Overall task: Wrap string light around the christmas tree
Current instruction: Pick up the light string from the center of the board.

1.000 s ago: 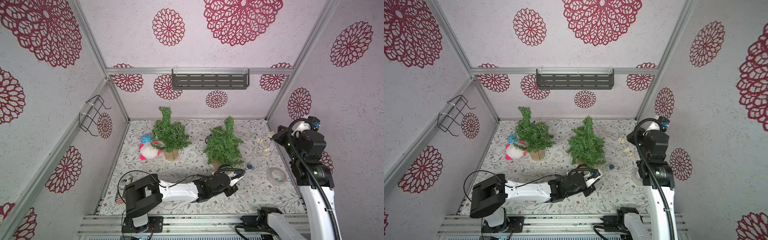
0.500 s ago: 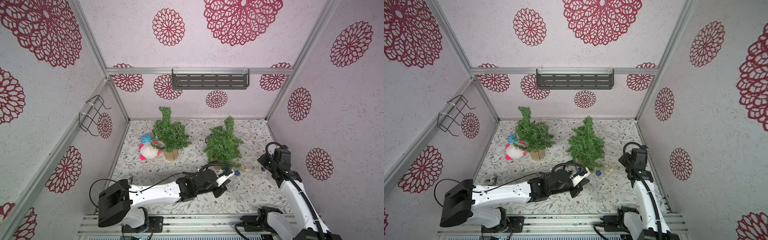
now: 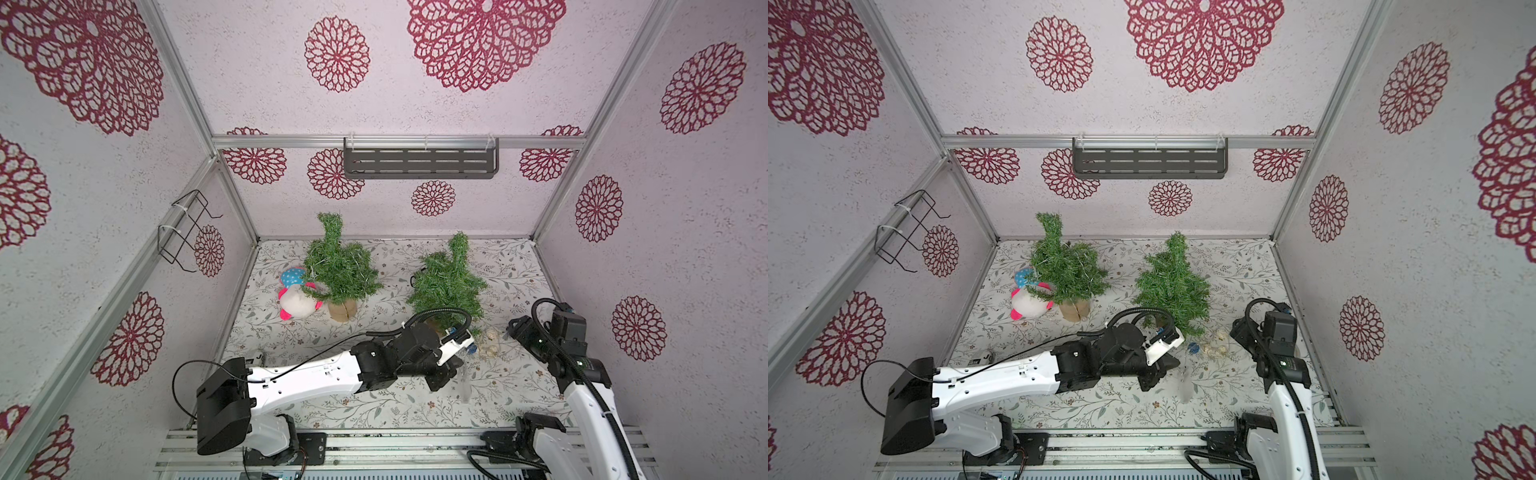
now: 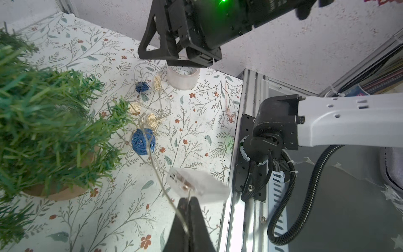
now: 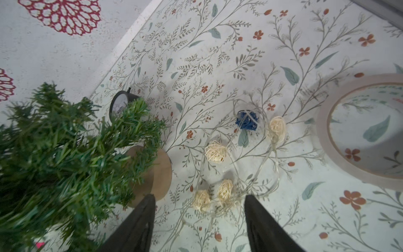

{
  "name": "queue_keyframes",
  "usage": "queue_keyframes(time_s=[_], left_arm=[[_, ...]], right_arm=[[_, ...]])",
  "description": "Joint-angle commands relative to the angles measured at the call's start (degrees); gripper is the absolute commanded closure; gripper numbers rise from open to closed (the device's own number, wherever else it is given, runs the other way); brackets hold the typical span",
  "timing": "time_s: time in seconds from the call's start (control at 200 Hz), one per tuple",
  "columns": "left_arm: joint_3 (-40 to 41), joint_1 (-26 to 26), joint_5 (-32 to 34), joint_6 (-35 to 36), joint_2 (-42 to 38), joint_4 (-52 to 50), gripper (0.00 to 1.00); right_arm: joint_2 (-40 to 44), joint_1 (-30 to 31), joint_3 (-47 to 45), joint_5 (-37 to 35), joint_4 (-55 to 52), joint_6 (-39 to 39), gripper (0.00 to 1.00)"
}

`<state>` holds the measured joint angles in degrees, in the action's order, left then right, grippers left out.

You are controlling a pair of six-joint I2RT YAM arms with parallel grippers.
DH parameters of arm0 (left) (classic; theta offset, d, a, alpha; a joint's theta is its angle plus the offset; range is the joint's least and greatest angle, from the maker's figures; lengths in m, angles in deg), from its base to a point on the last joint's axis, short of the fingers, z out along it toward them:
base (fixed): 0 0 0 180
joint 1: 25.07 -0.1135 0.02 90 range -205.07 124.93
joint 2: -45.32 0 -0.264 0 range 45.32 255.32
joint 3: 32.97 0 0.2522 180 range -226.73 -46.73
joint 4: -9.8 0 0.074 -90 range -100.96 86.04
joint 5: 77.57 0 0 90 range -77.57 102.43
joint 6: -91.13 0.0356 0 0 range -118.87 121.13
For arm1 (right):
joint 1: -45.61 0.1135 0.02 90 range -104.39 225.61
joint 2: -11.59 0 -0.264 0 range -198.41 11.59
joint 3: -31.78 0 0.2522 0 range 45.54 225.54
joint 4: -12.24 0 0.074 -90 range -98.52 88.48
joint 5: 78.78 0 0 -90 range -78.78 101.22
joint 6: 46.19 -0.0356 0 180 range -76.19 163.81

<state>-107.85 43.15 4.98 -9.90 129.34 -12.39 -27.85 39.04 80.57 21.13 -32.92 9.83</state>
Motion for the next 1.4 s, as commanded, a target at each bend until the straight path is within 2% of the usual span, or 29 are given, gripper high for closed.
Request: queue_keyframes(time_s=[0.0, 0.045, 0.125, 0.31, 0.555, 0.681, 0.856, 1.056, 1.161, 1.246, 1.336, 1.396], left_arm=[[-2.47, -0.47, -1.82, -0.57, 0.36, -1.99, 1.0], [-2.76, -0.51, -2.13, -0.49, 0.06, -2.37, 1.0], [-3.03, -0.46, -2.4, -0.31, -0.29, -2.53, 1.0], [-3.56, -0.37, -2.5, -0.75, -0.09, -2.57, 1.0], [-4.33, -0.27, -2.66, -0.27, 0.13, -2.3, 1.0], [-4.91, -0.2, -4.08, -0.14, 1.43, -2.44, 1.0], [-5.07, 0.03, -7.23, -0.2, 1.87, -3.7, 1.0], [-3.45, -0.07, -16.47, 0.48, -1.51, -3.98, 1.0], [-4.18, -0.08, -20.7, 0.7, -3.03, -5.74, 1.0], [-3.39, -0.7, -22.16, 0.86, -4.83, -5.65, 1.0], [-1.6, -1.98, -19.6, 0.53, -6.64, -4.46, 1.0], [-1.9, -2.44, -16.75, 1.22, -6.71, -5.66, 1.0]], right_arm=[[2.32, 0.19, 0.35, 0.91, -7.56, 2.99, 0.33], [3.3, 1.16, -0.1, 3.09, -6.53, 2.69, 0.38], [2.87, 3.33, -0.79, 6.33, -5.04, 1.39, 0.4], [2.47, 12.3, -1.58, -0.22, -5.7, -1.2, 0.41], [4.06, 20.48, -10.48, -5.15, 4.68, -9.6, 0.4], [1.8, 20.79, -14.54, -4.58, 14.36, -11.95, 0.4], [0.51, 20.85, -17.22, -10.64, 26.15, -16.02, 0.4], [-3.43, 20.72, -18.73, -14.89, 35.62, -22.34, 0.4], [-3.12, 20.25, -17.39, -19.54, 34.73, -22.98, 0.39], [-2.58, 17.38, -15.79, -20.69, 32.98, -21.55, 0.38], [-2.57, 12.2, -14.51, -13.0, 32.63, -17.6, 0.39], [-2.11, 11.66, -12.23, -10.72, 27.03, -13.43, 0.39]])
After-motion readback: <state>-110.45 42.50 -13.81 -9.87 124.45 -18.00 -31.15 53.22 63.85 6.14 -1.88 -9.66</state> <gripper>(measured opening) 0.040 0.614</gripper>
